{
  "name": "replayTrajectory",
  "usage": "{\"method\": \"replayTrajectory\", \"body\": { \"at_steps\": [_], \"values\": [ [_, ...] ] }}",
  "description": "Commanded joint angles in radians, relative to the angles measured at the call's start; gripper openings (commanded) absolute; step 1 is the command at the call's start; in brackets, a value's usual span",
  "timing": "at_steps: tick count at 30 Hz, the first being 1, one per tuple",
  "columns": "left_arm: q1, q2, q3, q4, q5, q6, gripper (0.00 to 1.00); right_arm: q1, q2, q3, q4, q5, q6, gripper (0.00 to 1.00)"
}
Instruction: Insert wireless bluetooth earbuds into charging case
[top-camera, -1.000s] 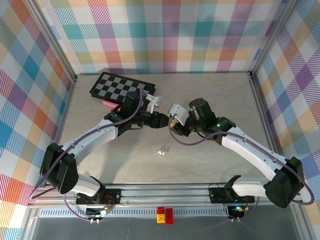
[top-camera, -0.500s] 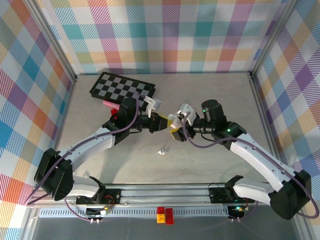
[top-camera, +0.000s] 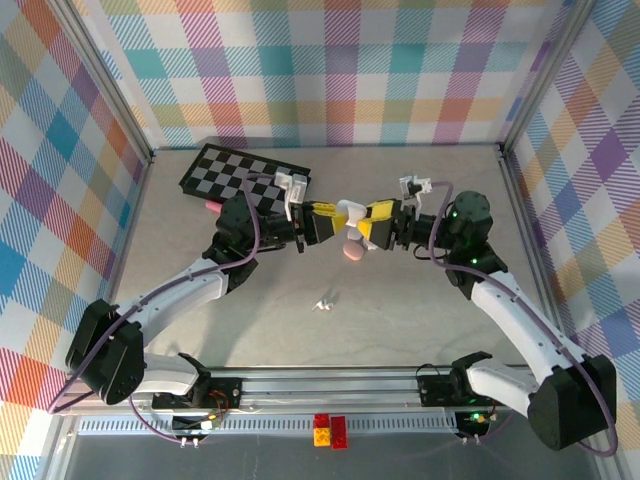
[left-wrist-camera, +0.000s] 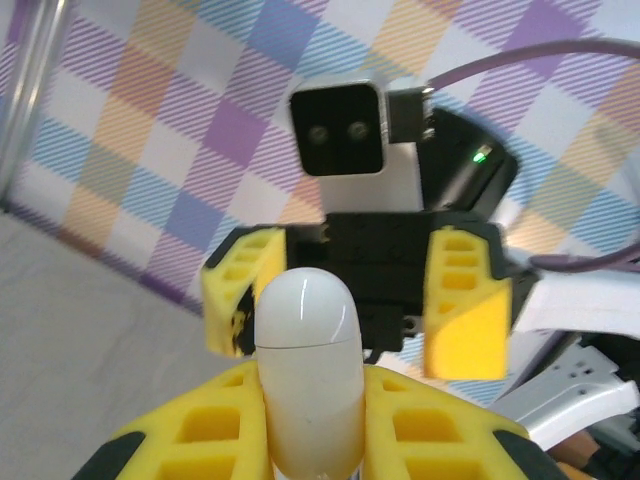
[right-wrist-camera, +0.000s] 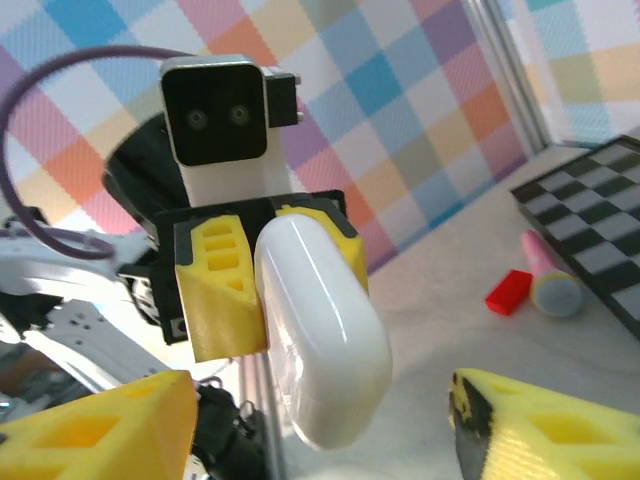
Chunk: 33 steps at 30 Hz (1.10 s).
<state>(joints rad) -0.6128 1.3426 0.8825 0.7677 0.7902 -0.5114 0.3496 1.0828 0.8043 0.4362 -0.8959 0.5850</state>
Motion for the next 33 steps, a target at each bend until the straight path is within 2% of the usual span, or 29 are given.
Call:
{"method": "replayTrajectory", "body": {
  "at_steps": [1, 4, 9, 13, 15, 16, 19, 20, 21, 27, 30, 33],
  "values": [
    [0.001, 0.030, 0.036, 0.194, 0.059, -0.117, 0.02, 0.001, 0.049, 0.037, 0.289, -0.098, 0.246, 0.59],
    [0.001, 0.050, 0.041, 0.229, 0.080, -0.153, 0.01, 0.002, 0.080, 0.051, 0.376, -0.099, 0.298, 0.51],
    [0.002, 0.039, 0.030, 0.243, 0.075, -0.156, 0.01, 0.002, 0.085, 0.067, 0.332, -0.100, 0.265, 0.34],
    [0.007, 0.014, 0.013, 0.181, 0.070, -0.103, 0.04, 0.009, 0.078, 0.069, 0.297, -0.089, 0.238, 0.13],
    [0.009, -0.001, 0.007, 0.149, 0.069, -0.074, 0.13, 0.028, 0.056, 0.074, 0.231, -0.066, 0.168, 0.04],
    [0.010, -0.007, 0.006, 0.133, 0.070, -0.058, 0.18, 0.039, 0.045, 0.086, 0.158, -0.057, 0.115, 0.03],
    [0.011, -0.030, 0.004, 0.056, 0.069, 0.029, 0.61, 0.078, 0.011, 0.138, -0.087, -0.014, -0.097, 0.03],
    [0.012, -0.043, 0.000, 0.026, 0.072, 0.078, 0.68, 0.083, 0.002, 0.152, -0.145, -0.003, -0.147, 0.03],
    [0.012, -0.058, -0.006, -0.010, 0.077, 0.132, 0.71, 0.086, -0.003, 0.169, -0.199, 0.007, -0.190, 0.03],
    [0.016, -0.171, -0.011, -0.365, 0.127, 0.454, 0.67, 0.130, 0.005, 0.257, -0.428, 0.004, -0.408, 0.02],
    [0.017, -0.213, -0.012, -0.451, 0.132, 0.497, 0.60, 0.161, 0.037, 0.335, -0.620, 0.029, -0.552, 0.03],
    [0.018, -0.232, -0.010, -0.475, 0.154, 0.495, 0.53, 0.180, 0.058, 0.366, -0.674, 0.039, -0.610, 0.03]
  ]
}}
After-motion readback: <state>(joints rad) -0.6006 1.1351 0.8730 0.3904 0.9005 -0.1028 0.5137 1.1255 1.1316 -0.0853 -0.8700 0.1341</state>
